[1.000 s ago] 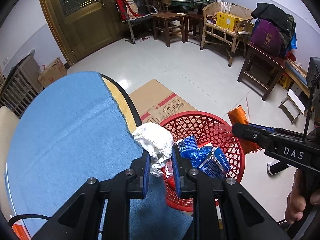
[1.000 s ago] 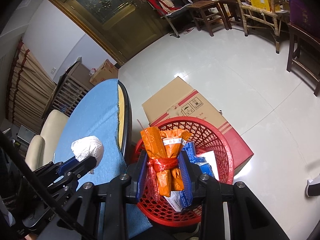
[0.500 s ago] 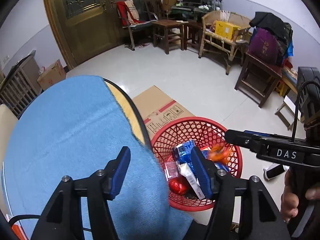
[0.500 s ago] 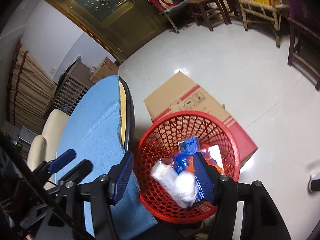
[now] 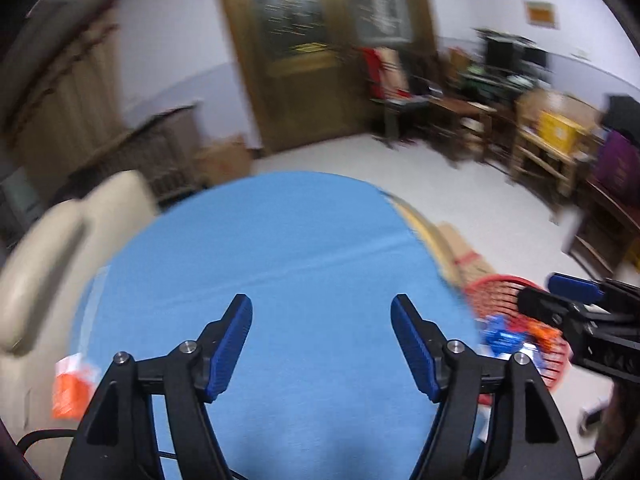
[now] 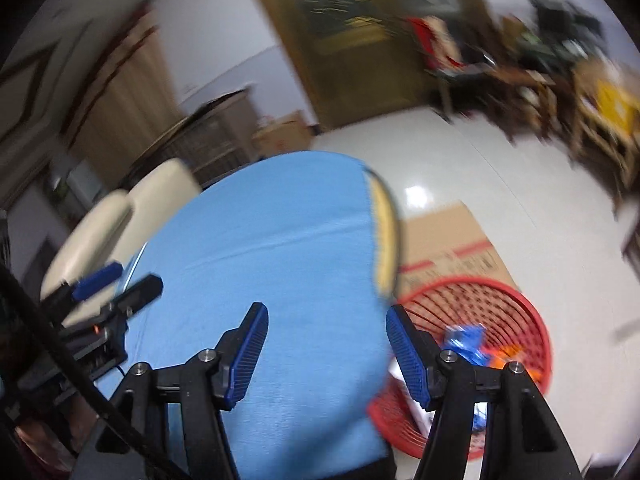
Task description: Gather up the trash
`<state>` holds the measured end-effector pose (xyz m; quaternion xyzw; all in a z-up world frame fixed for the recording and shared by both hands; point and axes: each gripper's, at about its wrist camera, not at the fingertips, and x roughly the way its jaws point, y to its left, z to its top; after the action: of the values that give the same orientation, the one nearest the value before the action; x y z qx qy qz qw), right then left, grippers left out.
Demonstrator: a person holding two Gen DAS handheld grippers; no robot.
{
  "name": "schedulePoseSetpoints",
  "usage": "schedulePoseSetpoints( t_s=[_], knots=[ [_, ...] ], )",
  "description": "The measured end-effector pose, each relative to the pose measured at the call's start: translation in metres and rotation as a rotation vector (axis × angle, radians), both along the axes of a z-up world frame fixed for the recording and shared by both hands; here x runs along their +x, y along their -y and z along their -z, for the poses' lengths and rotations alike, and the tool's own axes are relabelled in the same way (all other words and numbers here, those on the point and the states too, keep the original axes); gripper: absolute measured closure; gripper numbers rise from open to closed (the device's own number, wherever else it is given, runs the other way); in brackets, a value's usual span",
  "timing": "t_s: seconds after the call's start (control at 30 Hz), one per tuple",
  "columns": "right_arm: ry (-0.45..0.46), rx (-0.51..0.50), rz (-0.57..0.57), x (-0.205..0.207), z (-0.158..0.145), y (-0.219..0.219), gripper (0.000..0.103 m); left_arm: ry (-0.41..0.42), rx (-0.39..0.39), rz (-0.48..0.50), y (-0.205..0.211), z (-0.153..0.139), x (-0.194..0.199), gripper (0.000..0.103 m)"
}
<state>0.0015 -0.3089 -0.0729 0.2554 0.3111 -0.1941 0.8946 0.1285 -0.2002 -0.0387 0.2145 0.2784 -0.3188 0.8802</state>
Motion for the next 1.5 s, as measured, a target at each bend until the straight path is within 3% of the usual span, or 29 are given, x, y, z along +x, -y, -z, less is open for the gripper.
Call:
schedulePoseSetpoints(
  t_s=[0.07, 0.2, 0.5, 0.7, 0.9, 1.23, 1.5],
  knots=[
    [0.008, -0.034, -0.058, 0.019, -0.008, -0.025, 0.037, 0.048, -0.01, -0.1, -0.035, -0.01, 0.01, 0.022],
    [0.018, -0.083, -0.146, 0.05, -0.022, -0.07, 0.037, 0.059, -0.052, -0.24, -0.093, -0.02, 0.025, 0.021],
    [0.014, -0.172, -0.262, 0.086, -0.035, -0.152, 0.037, 0.044, -0.09, -0.413, -0.169, -0.014, 0.031, 0.021],
    [-0.018, -0.23, -0.194, 0.072, -0.032, -0.168, 0.037, 0.015, -0.086, -0.405, -0.177, -0.007, 0.025, 0.021],
    [-0.039, -0.257, -0.08, 0.031, -0.029, -0.157, 0.037, 0.012, -0.082, -0.392, -0.176, -0.001, 0.002, 0.021],
    [0.002, -0.294, -0.033, -0.029, -0.049, -0.157, 0.037, 0.042, -0.083, -0.344, -0.168, -0.012, -0.04, 0.021],
    [0.027, -0.297, -0.022, -0.04, -0.057, -0.16, 0.037, 0.066, -0.096, -0.329, -0.17, -0.023, -0.049, 0.021]
  ],
)
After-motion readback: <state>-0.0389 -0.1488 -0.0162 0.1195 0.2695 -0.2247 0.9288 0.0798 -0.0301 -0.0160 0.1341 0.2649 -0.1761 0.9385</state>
